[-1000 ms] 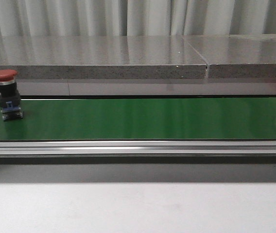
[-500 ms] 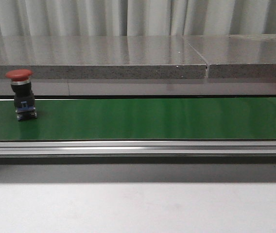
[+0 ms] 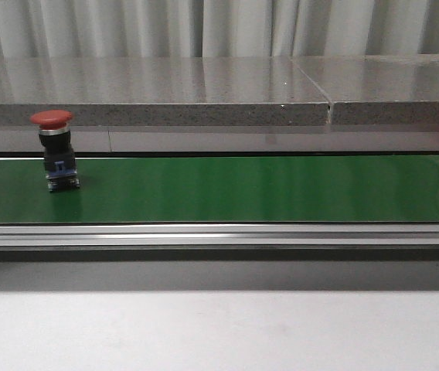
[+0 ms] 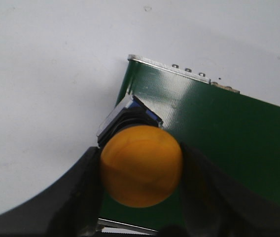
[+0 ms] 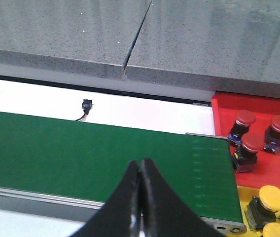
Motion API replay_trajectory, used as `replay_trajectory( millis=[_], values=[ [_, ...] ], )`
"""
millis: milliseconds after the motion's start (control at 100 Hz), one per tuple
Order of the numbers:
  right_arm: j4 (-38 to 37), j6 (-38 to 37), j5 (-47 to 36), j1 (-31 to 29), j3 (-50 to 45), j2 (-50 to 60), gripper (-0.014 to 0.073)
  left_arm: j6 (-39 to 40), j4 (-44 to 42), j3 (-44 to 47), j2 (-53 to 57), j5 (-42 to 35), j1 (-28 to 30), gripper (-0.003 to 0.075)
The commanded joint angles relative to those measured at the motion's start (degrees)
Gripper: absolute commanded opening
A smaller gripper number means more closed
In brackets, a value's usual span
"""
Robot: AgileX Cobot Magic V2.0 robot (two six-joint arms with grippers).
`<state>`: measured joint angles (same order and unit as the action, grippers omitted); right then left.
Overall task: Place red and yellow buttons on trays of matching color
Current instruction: 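Lower the yellow button onto the belt and open the left gripper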
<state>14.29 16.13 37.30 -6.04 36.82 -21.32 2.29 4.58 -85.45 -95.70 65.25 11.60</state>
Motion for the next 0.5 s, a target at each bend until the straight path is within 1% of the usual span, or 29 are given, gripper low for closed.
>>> replay_trajectory(
  millis=[0,170,350,420,490],
  values=[
    [0.66,0.44,-4.13,0.06,1.3,-0.31,-0.0066,-0.13,1.09,0.29,2.7,-2.94,-1.66,0.0153],
    [0.66,0.44,-4.13,0.06,1.3,-0.31,-0.0066,-0.13,1.09,4.5,2.7,-6.63,-3.25,0.0153],
    [0.66,0.44,-4.13,0.06,1.3,-0.31,-0.0066,-0.13,0.92,7.11,2.59,-6.87,-3.25,0.0158],
    [0.66,0.44,-4.13,0.06,1.3,-0.31,-0.0066,-0.13,0.92,7.11,2.5,-7.21,-3.25,0.0191],
    [0.66,0.44,-4.13,0.06,1.3,-0.31,-0.0066,-0.13,0.92,7.11,2.5,-7.38,-3.25,0.027]
  ],
)
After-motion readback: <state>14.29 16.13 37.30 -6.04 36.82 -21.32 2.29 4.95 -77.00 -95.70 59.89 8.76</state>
